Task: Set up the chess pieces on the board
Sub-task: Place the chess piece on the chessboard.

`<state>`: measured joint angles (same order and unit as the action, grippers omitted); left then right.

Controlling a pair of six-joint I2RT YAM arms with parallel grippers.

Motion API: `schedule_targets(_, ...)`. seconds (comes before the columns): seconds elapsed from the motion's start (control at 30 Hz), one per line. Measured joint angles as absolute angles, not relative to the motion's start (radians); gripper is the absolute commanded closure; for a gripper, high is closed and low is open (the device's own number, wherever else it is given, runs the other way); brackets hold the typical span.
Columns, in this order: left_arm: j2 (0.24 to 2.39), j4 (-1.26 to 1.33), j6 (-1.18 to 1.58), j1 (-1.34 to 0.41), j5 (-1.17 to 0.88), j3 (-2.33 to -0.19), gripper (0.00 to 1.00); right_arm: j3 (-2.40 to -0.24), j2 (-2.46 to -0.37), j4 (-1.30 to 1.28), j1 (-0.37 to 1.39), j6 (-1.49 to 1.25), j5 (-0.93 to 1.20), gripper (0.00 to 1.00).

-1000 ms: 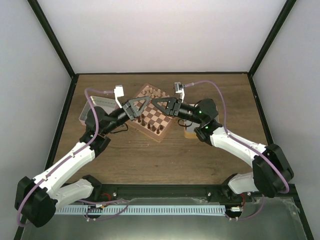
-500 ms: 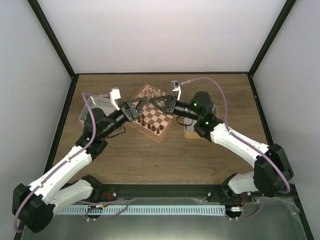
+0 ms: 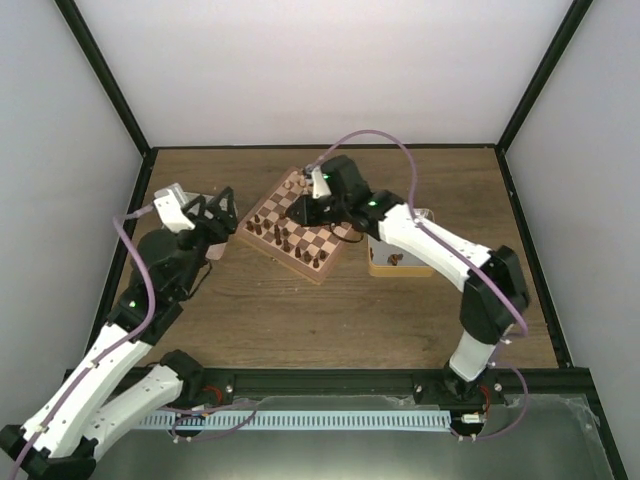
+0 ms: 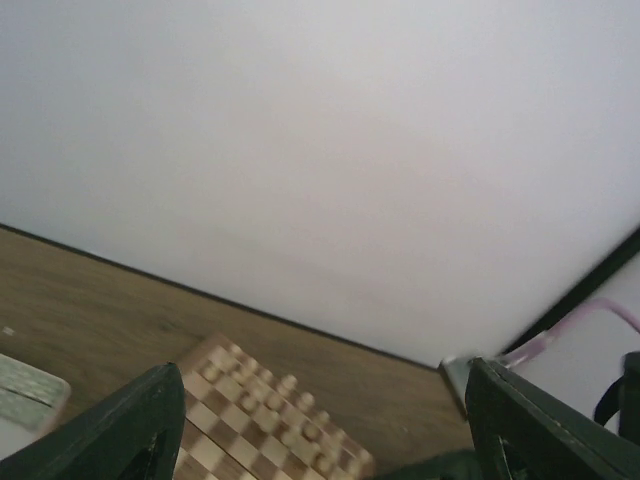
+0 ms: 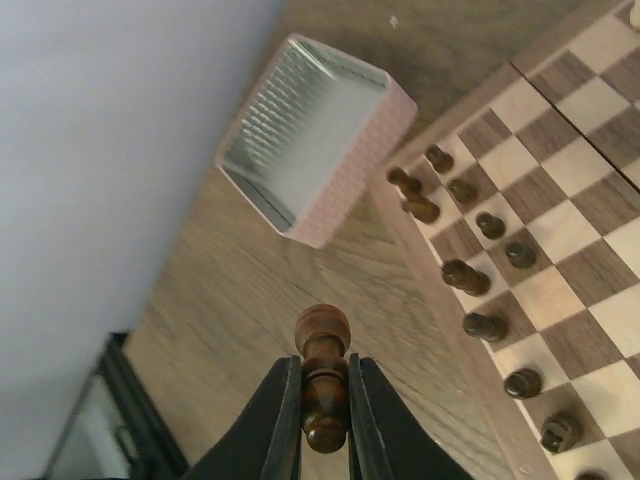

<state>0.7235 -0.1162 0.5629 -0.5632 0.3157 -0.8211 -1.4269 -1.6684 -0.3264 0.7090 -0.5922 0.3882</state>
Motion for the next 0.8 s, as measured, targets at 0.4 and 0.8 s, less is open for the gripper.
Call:
schedule_targets(0.4,0.612,-0.154,0.432,-0.563,0.498,-0.825,0.21,-1.891,-2.074,-0.649,0.869,-0.342,0.146,0.93)
schedule_targets(0.8,0.595,-0.167,0.405,-0.563,0.553,-0.825,0.21,-2.129,-2.314,-0.807,0.933,-0.210,-0.085,0.92)
